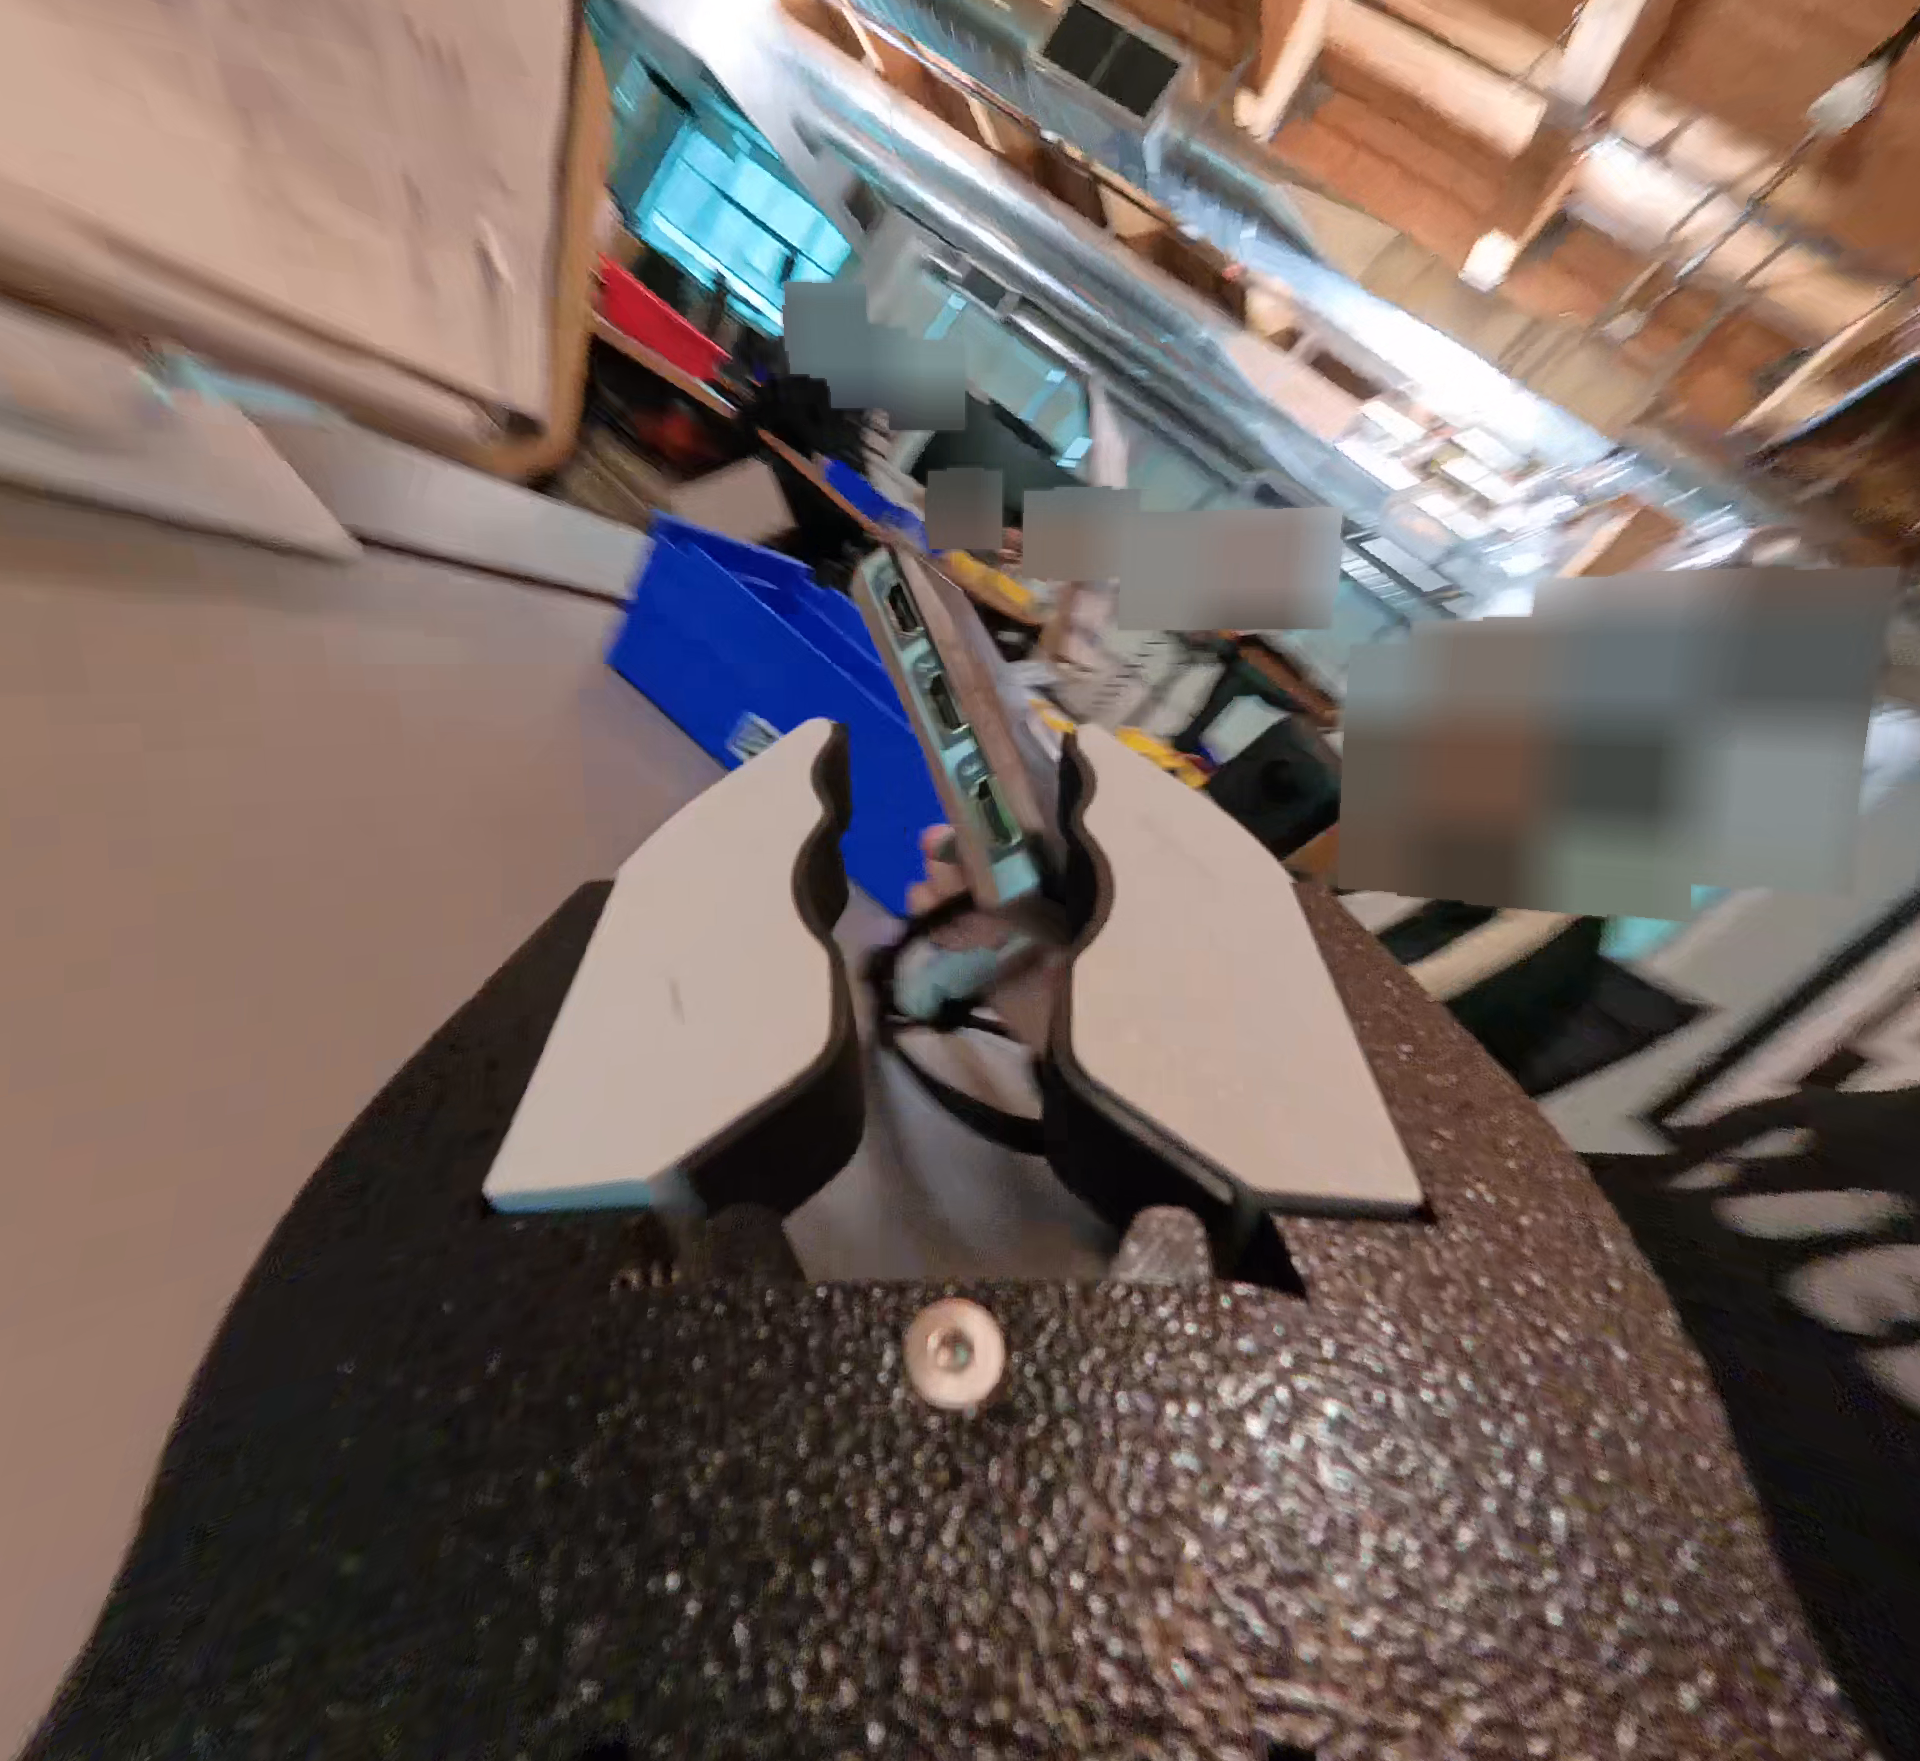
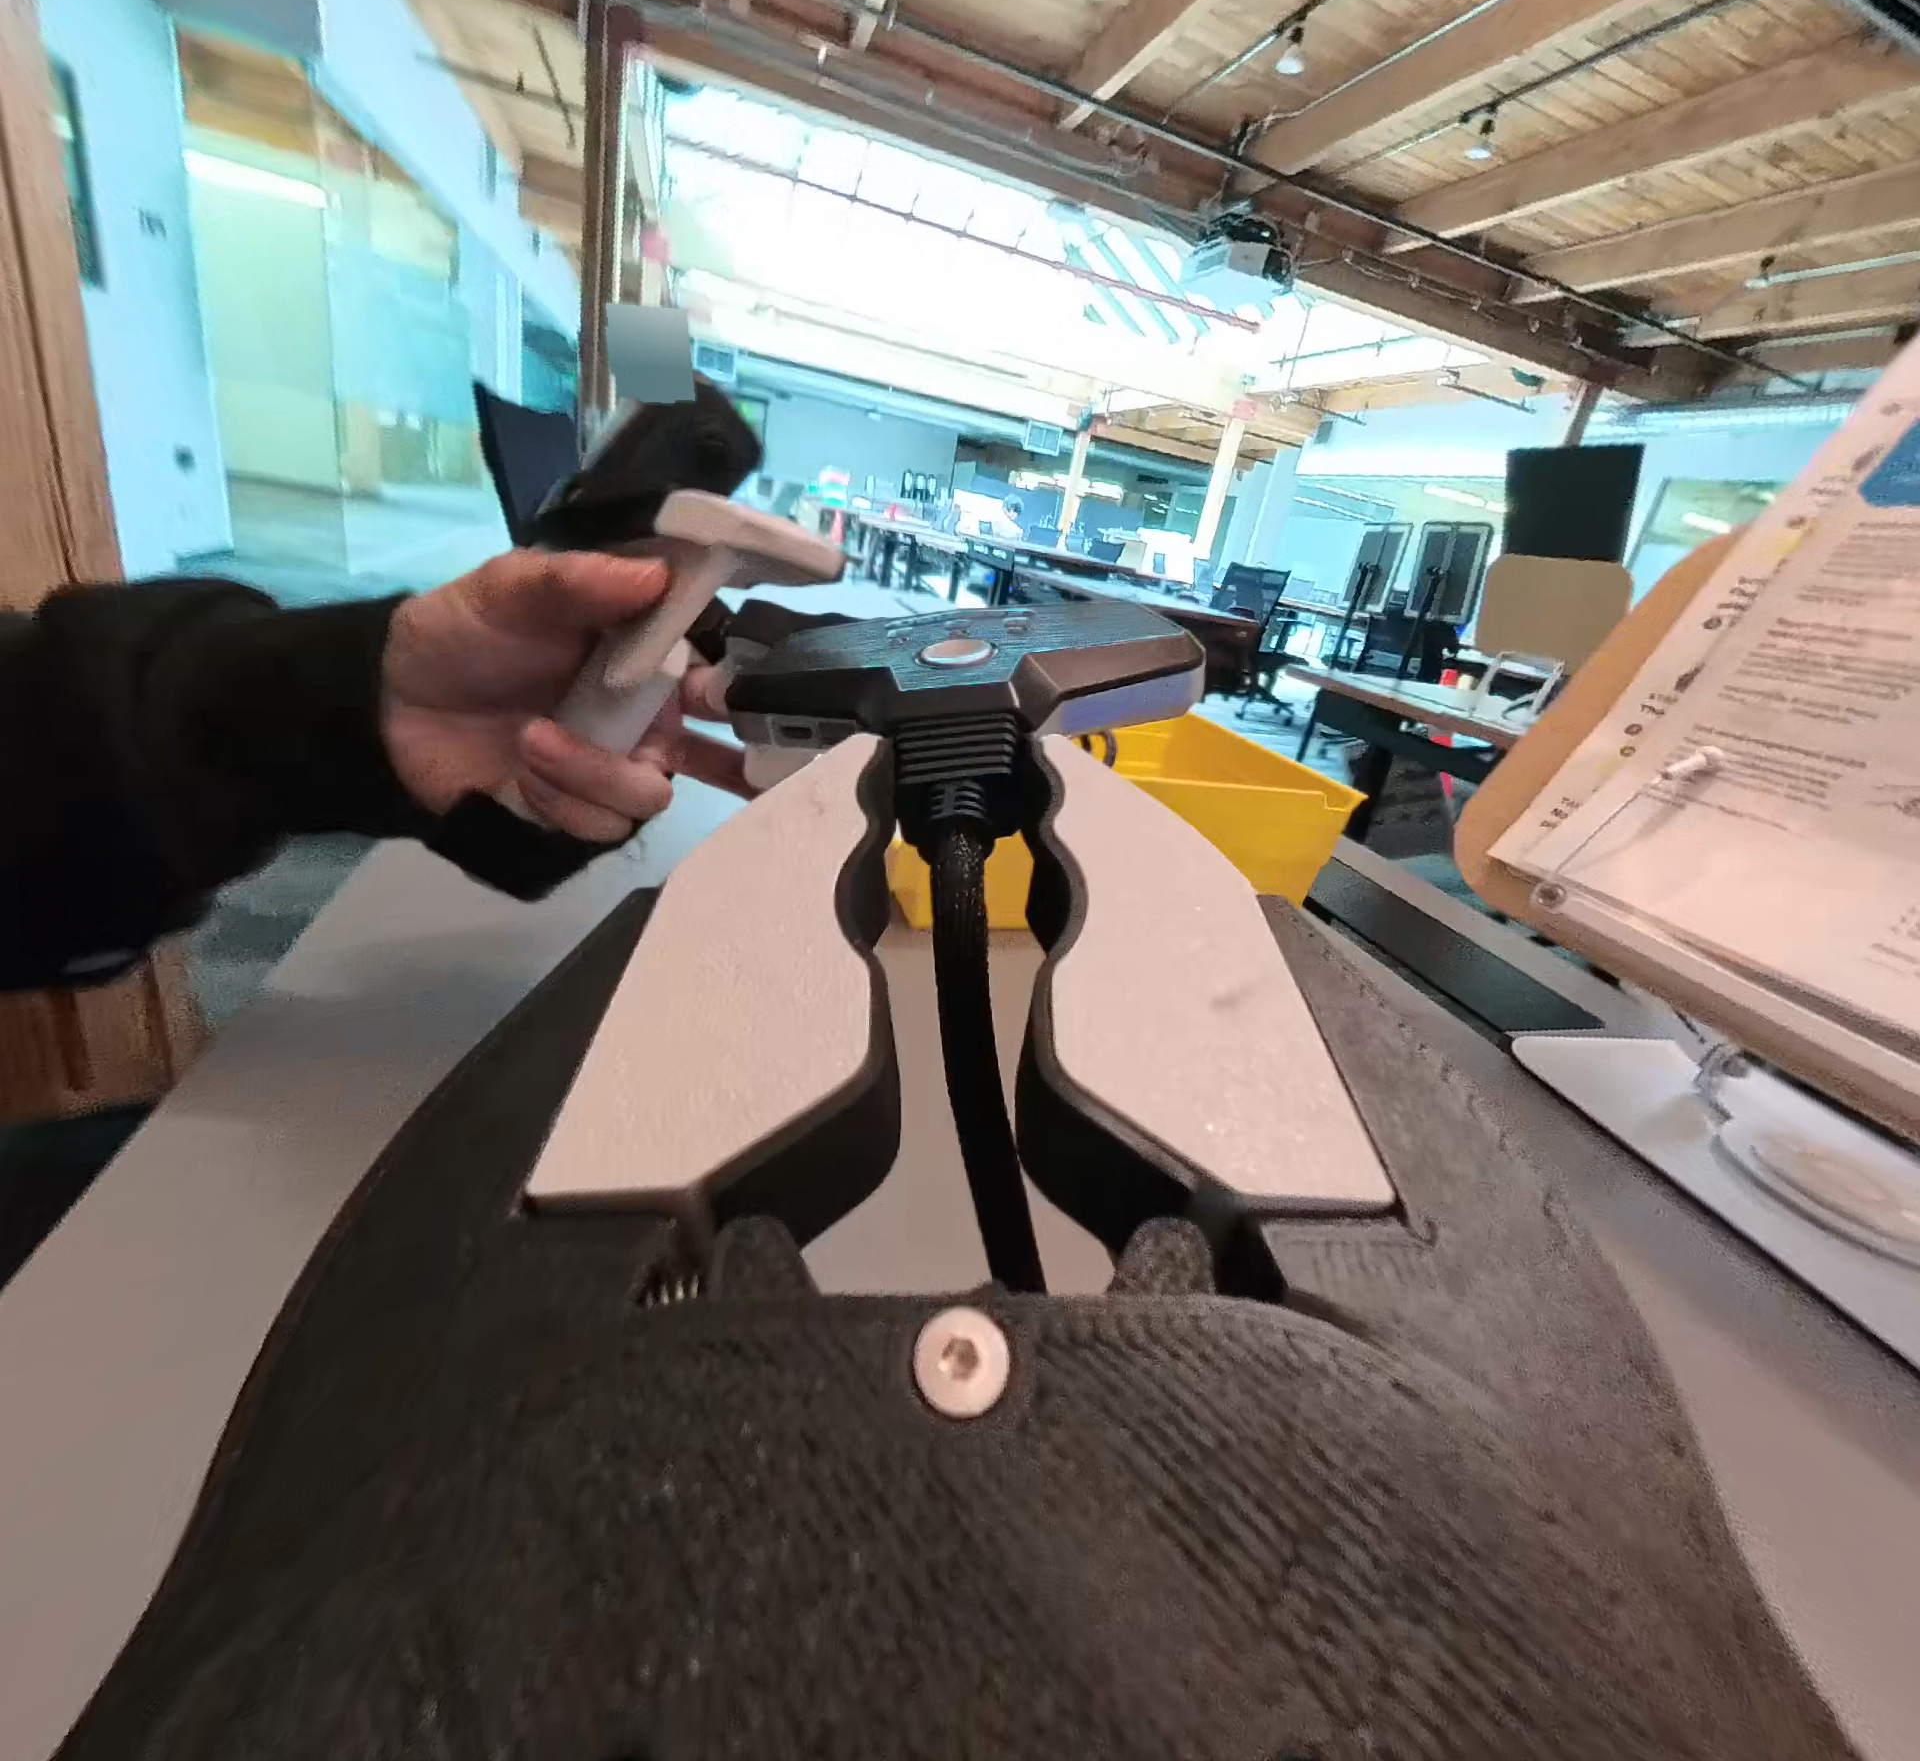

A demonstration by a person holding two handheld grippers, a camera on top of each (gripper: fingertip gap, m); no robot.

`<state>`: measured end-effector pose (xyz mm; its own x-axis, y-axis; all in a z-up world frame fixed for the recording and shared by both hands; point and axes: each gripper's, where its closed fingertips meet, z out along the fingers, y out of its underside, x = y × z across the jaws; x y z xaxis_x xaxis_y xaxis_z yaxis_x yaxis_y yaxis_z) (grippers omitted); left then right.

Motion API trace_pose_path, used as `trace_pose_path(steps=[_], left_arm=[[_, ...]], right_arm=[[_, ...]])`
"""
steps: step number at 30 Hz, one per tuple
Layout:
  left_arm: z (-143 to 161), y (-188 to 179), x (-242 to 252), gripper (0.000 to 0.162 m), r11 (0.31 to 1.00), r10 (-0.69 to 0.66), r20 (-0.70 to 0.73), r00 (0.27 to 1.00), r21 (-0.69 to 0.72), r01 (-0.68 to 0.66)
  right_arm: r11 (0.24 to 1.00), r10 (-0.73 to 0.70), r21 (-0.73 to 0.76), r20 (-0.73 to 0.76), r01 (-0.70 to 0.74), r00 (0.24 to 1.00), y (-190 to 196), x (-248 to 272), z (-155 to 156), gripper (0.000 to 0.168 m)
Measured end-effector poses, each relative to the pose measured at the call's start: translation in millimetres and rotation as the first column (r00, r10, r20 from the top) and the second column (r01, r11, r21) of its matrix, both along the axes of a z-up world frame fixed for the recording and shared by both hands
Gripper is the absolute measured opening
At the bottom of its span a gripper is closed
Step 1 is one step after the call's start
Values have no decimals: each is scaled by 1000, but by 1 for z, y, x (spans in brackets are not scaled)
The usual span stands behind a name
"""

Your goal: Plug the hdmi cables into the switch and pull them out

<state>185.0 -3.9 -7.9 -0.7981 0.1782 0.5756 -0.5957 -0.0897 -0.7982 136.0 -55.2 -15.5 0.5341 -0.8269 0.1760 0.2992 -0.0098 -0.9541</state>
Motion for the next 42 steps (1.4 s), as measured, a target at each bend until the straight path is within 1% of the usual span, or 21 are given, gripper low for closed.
trace_pose_path(steps=[2, 3, 4, 5, 6, 7, 8, 9, 10, 11, 13, 15, 17, 18, 21, 24, 27, 33, 37, 39, 42], left_arm=[[3, 1, 17, 47, 989, 124, 238, 963, 45, -138], [1, -2, 25, 54, 976, 166, 373, 913, 70, -206], [-4, -7, 33, 61, 957, 190, 508, 840, 96, -274], [-9, -13, 42, 67, 931, 202, 633, 747, 113, -347], [-13, -21, 51, 75, 900, 211, 746, 632, 105, -424], [-16, -29, 60, 80, 864, 220, 845, 488, 64, -499], [-17, -36, 70, 81, 823, 230, 920, 317, -10, -567], [-18, -42, 79, 80, 779, 238, 961, 144, -100, -619], [-20, -49, 86, 78, 741, 230, 973, 0, -175, -648], [-25, -57, 90, 78, 724, 207, 973, -99, -220, -653], [-34, -73, 97, 77, 701, 187, 958, -219, -286, -653], [-34, -83, 99, 76, 677, 231, 924, -306, -378, -631], [-34, -93, 101, 71, 668, 266, 895, -358, -439, -602], [-32, -97, 104, 75, 663, 278, 890, -361, -450, -599], [-24, -101, 115, 67, 640, 319, 875, -365, -483, -598], [-32, -99, 121, 66, 652, 272, 881, -388, -465, -599], [-38, -95, 111, 68, 697, 247, 888, -388, -441, -565], [-55, -110, 89, 66, 788, 158, 903, -399, -359, -499], [-63, -112, 91, 57, 789, 99, 891, -442, -341, -511], [-61, -110, 94, 45, 772, 77, 868, -490, -363, -522], [-61, -109, 96, 38, 759, 36, 840, -541, -376, -532]], right_arm=[[999, 26, 40, -8, -25, 1000, -13, 10, 9, 23], [998, 54, 41, -8, -54, 999, -18, 17, 11, 23], [996, 77, 52, -13, -76, 997, -23, 26, 13, 23], [992, 93, 81, -11, -91, 996, -30, 36, 15, 23], [986, 111, 122, 4, -110, 994, -36, 44, 16, 23], [976, 136, 171, 12, -136, 991, -41, 52, 17, 23], [961, 162, 225, 3, -159, 987, -45, 59, 16, 23], [951, 174, 259, -7, -167, 985, -48, 64, 15, 23], [953, 182, 248, -15, -172, 983, -47, 67, 9, 23], [963, 189, 200, -17, -182, 982, -42, 69, 2, 23], [982, 186, 58, -89, -181, 978, -34, 75, -17, 23], [975, 207, -54, -125, -215, 970, -28, 76, -30, 23], [971, 229, -43, -115, -235, 967, -31, 81, -31, 23], [969, 243, -14, -111, -246, 964, -35, 85, -31, 23], [950, 311, 53, -120, -307, 943, -41, 101, -35, 23], [953, 301, 40, -162, -299, 940, -44, 110, -43, 23], [960, 265, -41, -201, -278, 943, -50, 107, -53, 23], [964, 238, -67, -221, -258, 946, -54, 109, -60, 23], [955, 270, -58, -236, -291, 933, -51, 106, -62, 23], [958, 256, -72, -237, -279, 937, -51, 107, -62, 23], [959, 255, -57, -251, -277, 934, -52, 108, -61, 23]])
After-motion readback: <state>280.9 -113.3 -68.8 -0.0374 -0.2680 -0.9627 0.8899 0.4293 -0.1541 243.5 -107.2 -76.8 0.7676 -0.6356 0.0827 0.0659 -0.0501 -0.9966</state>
